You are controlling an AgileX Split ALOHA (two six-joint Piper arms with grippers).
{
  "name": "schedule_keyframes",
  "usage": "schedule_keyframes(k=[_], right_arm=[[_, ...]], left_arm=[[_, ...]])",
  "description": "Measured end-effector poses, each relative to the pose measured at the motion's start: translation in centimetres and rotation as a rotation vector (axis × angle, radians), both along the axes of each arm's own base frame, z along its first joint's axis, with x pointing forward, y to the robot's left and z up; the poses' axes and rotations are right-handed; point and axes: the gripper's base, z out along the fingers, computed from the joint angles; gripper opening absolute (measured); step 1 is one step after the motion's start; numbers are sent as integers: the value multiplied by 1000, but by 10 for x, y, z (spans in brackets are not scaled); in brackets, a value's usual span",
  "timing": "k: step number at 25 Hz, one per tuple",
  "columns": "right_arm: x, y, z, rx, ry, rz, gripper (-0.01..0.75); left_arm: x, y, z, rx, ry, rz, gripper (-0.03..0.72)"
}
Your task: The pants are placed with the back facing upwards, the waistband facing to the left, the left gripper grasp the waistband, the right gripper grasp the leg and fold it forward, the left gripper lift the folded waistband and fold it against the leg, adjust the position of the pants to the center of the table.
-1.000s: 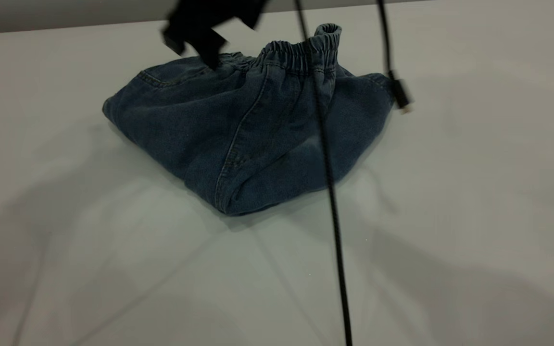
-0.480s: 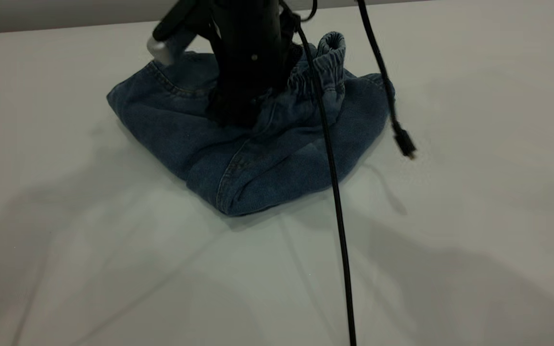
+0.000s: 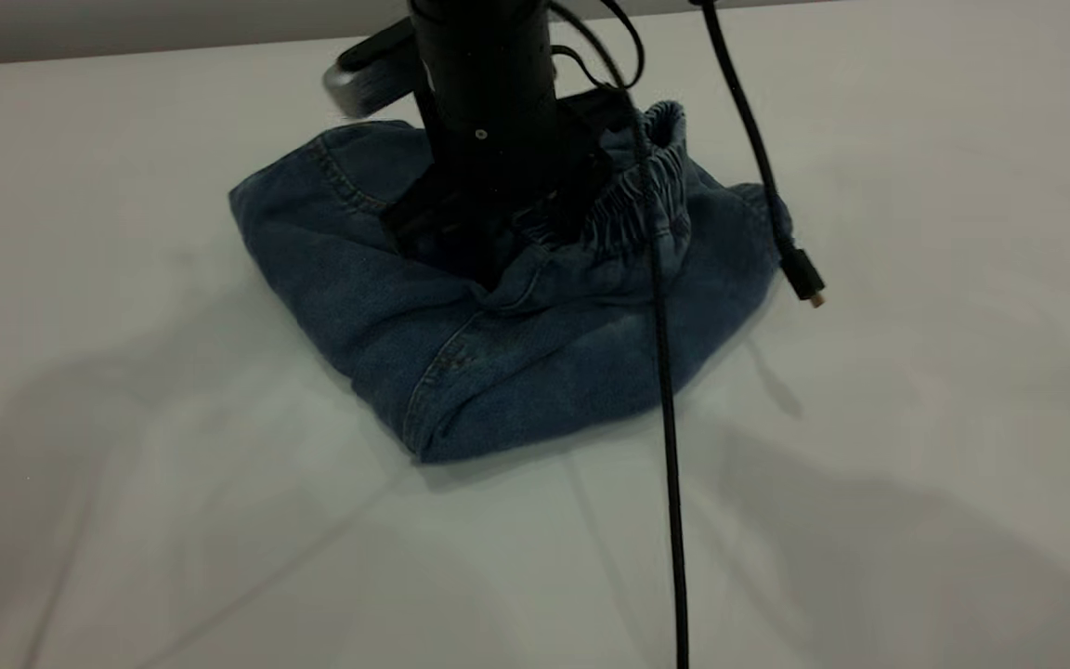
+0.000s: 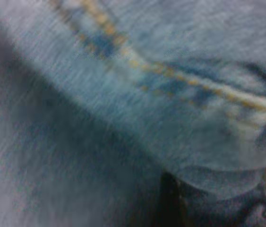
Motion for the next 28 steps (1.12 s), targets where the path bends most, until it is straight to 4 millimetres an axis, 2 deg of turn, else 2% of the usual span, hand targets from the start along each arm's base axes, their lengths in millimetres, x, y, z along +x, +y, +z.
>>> schedule_keyframes(k=[9, 20, 24, 28], right_arm=[[2, -4, 0, 166, 105, -503, 461], [14, -17, 2, 234, 128, -885, 458], [15, -25, 22, 184, 72, -852, 458], [22, -32, 70, 207, -81, -754, 458]], left_arm=[[-1, -1, 0, 1, 6, -12, 568], [-1, 0, 0, 1, 4, -10, 568], [-1, 0, 0, 1, 4, -10, 568], [-1, 0, 0, 1, 3, -10, 568]])
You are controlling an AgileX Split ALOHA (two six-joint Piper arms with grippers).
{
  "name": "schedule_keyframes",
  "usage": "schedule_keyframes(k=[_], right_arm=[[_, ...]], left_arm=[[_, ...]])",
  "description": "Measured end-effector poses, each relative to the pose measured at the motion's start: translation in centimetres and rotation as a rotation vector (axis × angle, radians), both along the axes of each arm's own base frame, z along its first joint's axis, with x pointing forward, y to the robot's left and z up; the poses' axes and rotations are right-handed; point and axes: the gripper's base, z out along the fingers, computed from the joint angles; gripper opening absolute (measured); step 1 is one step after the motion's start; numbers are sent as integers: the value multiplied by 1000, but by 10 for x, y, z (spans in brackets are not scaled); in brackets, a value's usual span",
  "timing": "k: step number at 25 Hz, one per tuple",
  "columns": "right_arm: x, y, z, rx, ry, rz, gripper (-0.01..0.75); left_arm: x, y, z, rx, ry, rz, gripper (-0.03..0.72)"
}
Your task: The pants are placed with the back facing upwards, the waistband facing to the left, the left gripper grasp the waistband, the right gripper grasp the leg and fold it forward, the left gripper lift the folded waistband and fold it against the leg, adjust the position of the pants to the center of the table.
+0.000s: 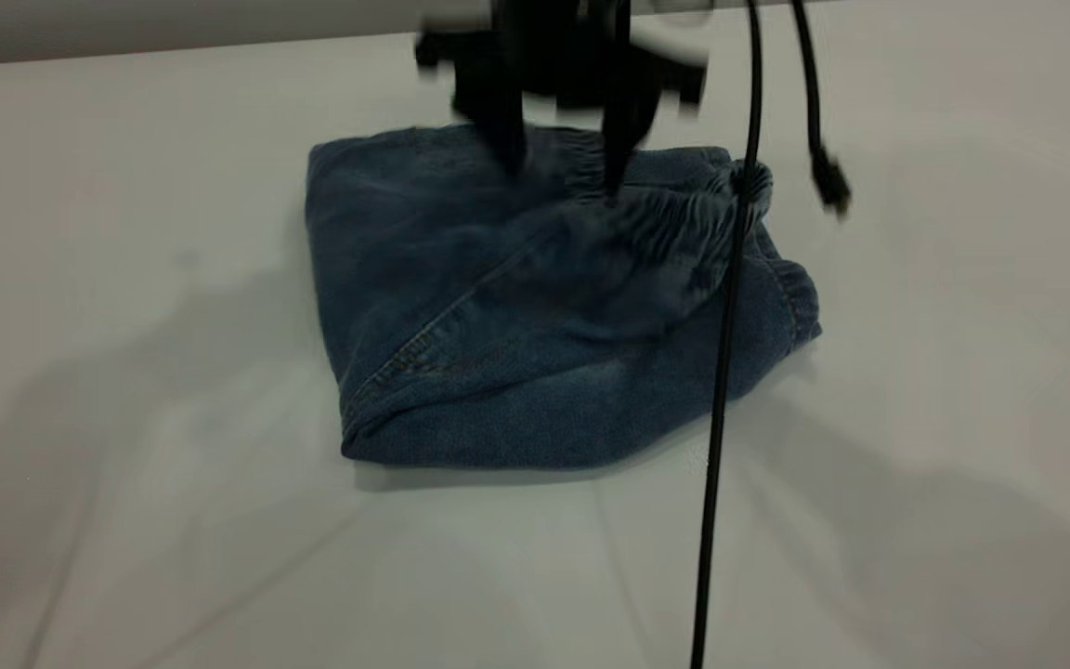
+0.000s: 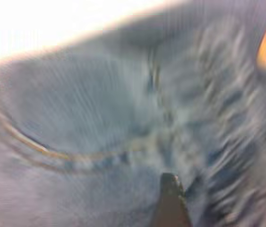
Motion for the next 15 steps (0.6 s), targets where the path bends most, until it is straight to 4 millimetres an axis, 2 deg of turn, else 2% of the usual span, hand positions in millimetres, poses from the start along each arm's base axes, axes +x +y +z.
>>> schedule_keyframes(k=[4, 7, 10, 15], right_arm=[[0, -14, 58, -93, -135, 125, 458], [-8, -28, 102, -190, -192, 240, 458], [-23, -41, 141, -261, -193, 383, 449], [-57, -51, 204, -173, -247, 635, 400]], left_arm=[[-3, -1, 1, 1, 5, -17, 568], [-12, 1, 9, 3, -10, -35, 568], [-27, 6, 21, 40, -32, -19, 567], [-61, 20, 38, 130, 19, 24, 567]])
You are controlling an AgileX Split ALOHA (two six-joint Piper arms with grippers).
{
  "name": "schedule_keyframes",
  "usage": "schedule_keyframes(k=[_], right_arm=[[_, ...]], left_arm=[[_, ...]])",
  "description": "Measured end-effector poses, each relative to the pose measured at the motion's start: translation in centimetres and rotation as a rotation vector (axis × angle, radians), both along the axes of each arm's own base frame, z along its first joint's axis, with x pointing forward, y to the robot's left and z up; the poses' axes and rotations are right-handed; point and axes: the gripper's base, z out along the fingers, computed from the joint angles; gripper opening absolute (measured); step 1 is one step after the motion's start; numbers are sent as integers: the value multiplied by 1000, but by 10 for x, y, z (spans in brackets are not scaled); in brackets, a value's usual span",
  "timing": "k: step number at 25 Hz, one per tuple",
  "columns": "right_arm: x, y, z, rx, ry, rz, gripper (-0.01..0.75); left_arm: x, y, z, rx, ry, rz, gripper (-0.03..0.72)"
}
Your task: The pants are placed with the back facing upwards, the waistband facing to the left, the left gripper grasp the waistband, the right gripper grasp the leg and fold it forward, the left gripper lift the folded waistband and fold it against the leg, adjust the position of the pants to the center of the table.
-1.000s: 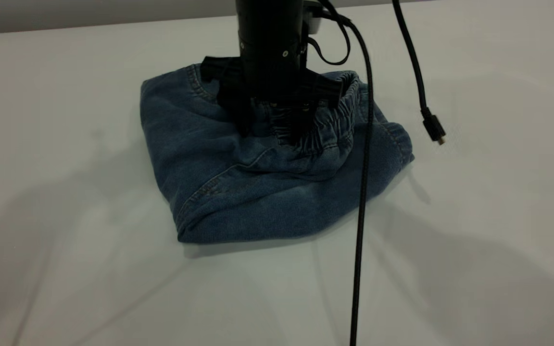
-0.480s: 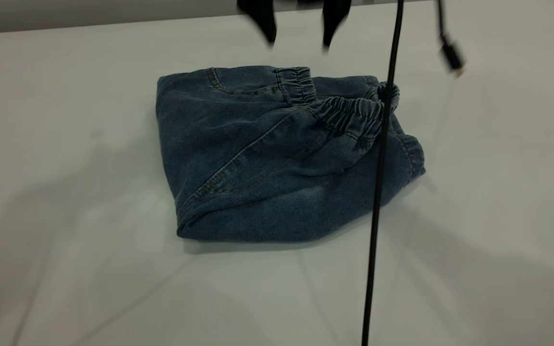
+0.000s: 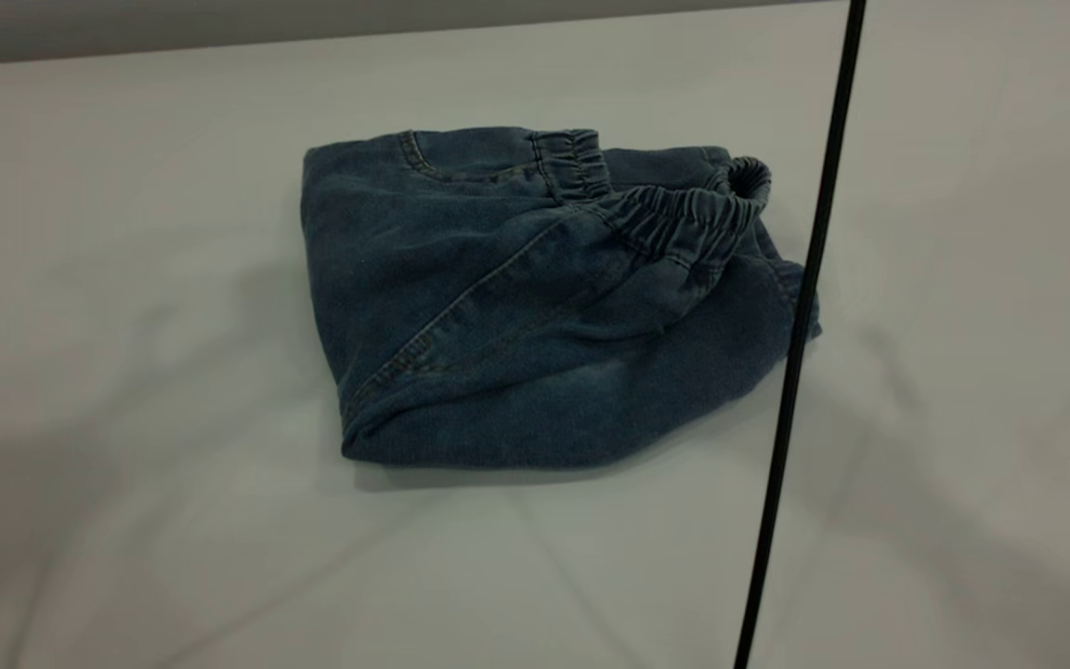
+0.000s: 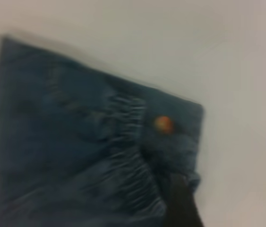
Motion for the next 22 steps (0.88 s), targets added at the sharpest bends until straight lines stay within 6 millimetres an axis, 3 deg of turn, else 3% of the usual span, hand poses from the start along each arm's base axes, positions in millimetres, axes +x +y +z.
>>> schedule_keyframes(k=[6, 12, 17, 22], right_arm=[[-62, -25, 62, 150, -19, 255, 359], [-140, -91, 105, 203, -142, 264, 357], [-220, -159, 109, 271, -245, 243, 356], [-290, -218, 84, 391, -331, 176, 356]], left_arm=[[-47, 22, 7, 145, 173, 96, 567], [-83, 38, 0, 138, 328, 245, 567], [-125, 45, -17, 79, 379, 251, 567], [-172, 56, -35, 16, 405, 301, 566]])
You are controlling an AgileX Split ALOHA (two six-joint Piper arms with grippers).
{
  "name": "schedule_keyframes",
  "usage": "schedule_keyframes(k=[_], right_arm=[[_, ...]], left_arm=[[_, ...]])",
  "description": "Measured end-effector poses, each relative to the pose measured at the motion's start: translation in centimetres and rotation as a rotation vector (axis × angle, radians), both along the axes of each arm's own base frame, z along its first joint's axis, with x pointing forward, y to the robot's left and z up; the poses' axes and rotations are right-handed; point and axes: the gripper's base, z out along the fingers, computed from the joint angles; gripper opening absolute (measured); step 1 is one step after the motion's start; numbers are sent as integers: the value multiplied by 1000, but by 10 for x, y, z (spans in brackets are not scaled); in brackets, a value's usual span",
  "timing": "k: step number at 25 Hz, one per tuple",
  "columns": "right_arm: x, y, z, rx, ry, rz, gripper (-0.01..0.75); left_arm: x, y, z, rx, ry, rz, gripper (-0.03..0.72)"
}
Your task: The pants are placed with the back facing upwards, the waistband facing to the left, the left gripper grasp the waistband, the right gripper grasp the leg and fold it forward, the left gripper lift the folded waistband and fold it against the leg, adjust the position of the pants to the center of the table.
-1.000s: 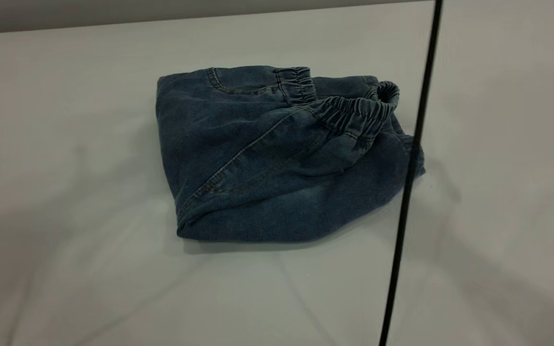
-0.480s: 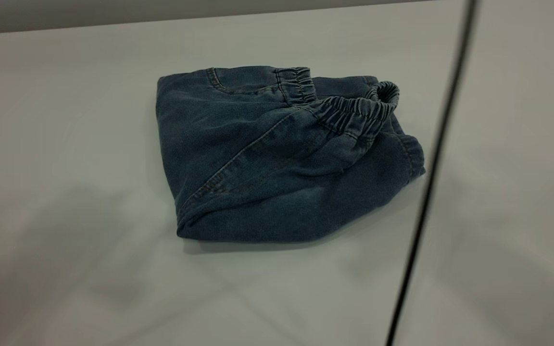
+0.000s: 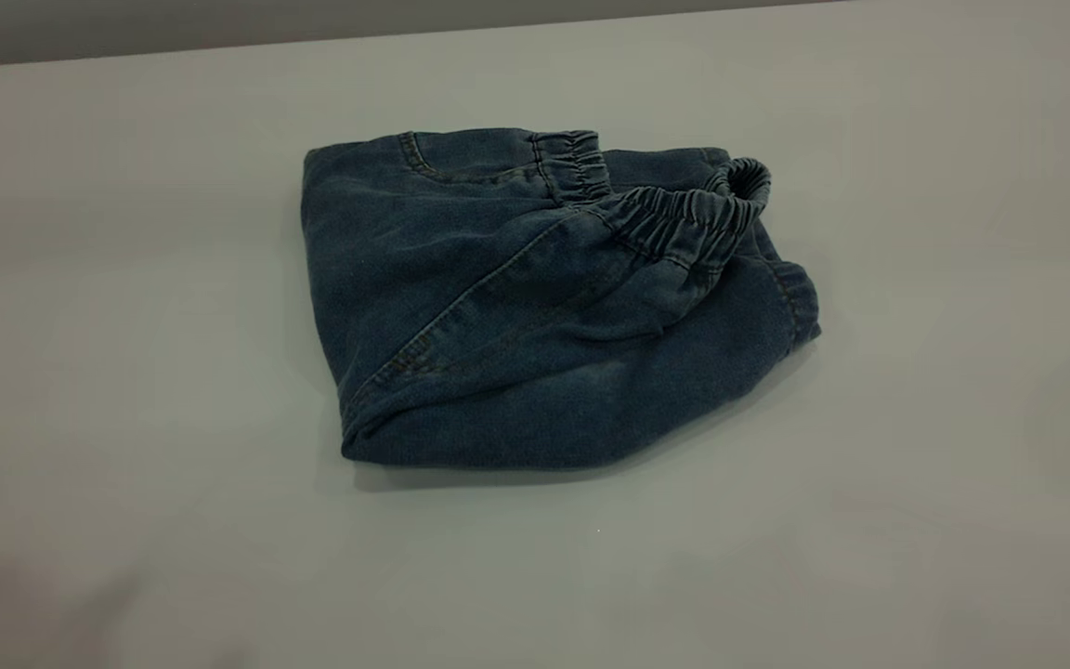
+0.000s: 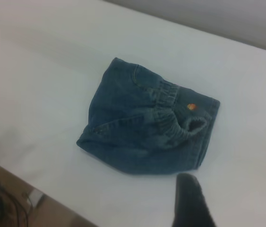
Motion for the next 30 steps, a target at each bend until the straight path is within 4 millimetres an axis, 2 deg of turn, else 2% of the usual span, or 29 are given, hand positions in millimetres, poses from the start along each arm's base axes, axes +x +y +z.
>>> schedule_keyframes(k=[3, 6, 9, 11, 14, 18, 21, 30], right_arm=[[-33, -26, -26, 39, -62, 23, 353], [-61, -40, -54, 140, -117, 74, 354], [-72, -49, -90, 137, -117, 85, 354], [-73, -49, -108, 116, -133, 98, 353], [-61, -42, -127, 74, -173, 109, 353], [-51, -34, -149, 22, -111, 113, 353], [-49, -33, -152, 12, -110, 108, 353], [-49, -33, -152, 12, -112, 107, 353]], left_arm=[[-28, 7, -9, -21, -31, 16, 566], [-55, 14, -23, -15, -82, 18, 566], [-78, 24, -42, 25, -133, 45, 566], [-88, 30, -59, 54, -152, 64, 566], [-100, 39, -85, 105, -188, 107, 565], [-103, 48, -120, 171, -224, 160, 554], [-100, 49, -138, 173, -250, 185, 540], [-95, 53, -143, 168, -240, 254, 538]])
